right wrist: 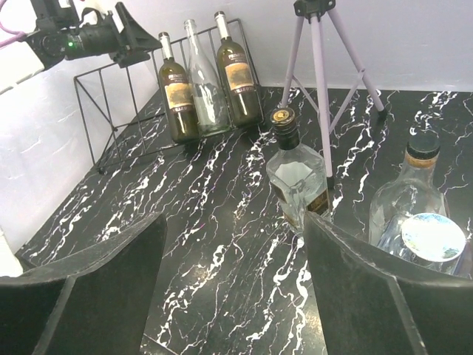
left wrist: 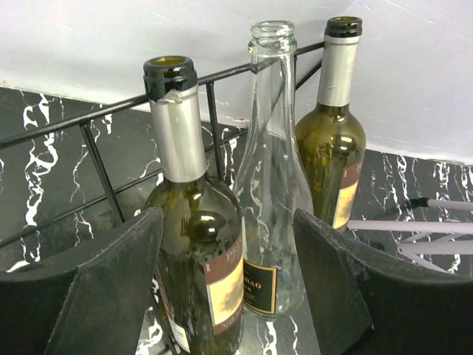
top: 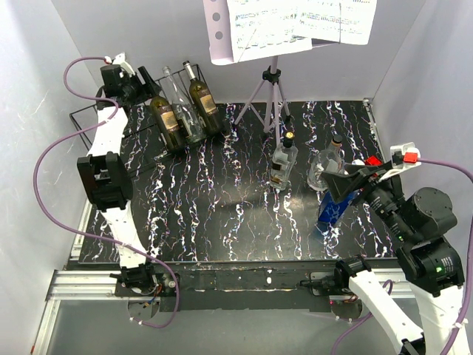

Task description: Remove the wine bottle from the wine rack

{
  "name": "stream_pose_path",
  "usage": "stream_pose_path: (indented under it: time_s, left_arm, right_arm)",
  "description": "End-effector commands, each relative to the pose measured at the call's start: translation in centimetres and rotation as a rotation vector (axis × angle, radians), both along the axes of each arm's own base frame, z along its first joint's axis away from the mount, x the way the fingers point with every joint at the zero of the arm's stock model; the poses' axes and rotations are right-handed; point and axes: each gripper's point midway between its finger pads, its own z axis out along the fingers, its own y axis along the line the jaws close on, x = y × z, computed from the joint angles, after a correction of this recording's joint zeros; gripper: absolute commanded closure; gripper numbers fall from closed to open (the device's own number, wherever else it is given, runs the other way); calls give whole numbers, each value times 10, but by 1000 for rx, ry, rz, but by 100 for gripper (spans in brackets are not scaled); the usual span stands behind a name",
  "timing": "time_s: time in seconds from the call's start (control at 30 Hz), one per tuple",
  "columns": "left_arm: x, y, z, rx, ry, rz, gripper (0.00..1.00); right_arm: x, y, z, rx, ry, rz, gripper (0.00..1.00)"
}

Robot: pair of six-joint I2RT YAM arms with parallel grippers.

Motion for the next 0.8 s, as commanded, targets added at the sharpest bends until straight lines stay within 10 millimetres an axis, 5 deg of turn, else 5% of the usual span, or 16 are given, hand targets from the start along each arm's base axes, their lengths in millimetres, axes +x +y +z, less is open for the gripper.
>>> stream_pose_path:
  time_s: [0.0,0.77]
  left_arm:
    - [13,9,33,74,-101,23,30]
    - [58,8,-23,75,-107,-11,38]
  right_arm:
    - [-1,6,17,28,-24,30,18]
    - [11,18,21,36,-12,73,20]
